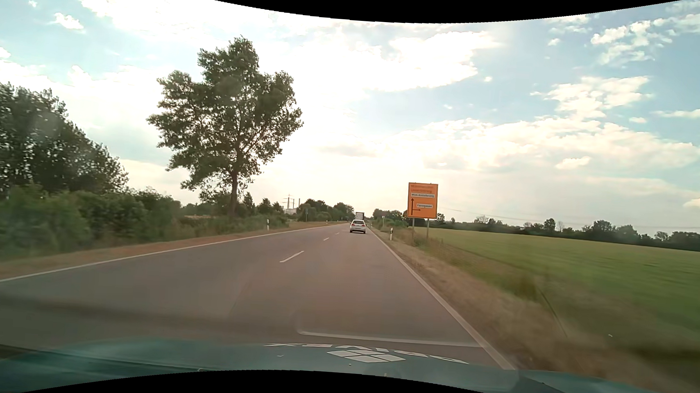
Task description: Follow the waypoints while adhering to traffic rules and regulations
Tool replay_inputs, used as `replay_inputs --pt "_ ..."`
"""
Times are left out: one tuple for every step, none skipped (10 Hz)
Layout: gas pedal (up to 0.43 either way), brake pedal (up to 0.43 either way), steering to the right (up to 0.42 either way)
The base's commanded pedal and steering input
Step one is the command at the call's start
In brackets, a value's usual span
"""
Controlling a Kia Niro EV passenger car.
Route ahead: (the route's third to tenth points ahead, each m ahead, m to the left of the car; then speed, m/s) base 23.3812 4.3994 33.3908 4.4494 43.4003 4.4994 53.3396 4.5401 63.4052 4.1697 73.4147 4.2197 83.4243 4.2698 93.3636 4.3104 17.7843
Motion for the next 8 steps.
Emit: replay_inputs --pt "0.177 0.0 -0.002" --pt "0.177 0.0 -0.002" --pt "0.177 0.0 -0.002" --pt "0.177 0.0 -0.002" --pt "0.177 0.0 -0.002" --pt "0.177 0.0 -0.002" --pt "0.177 0.0 -0.002" --pt "0.177 0.0 -0.002"
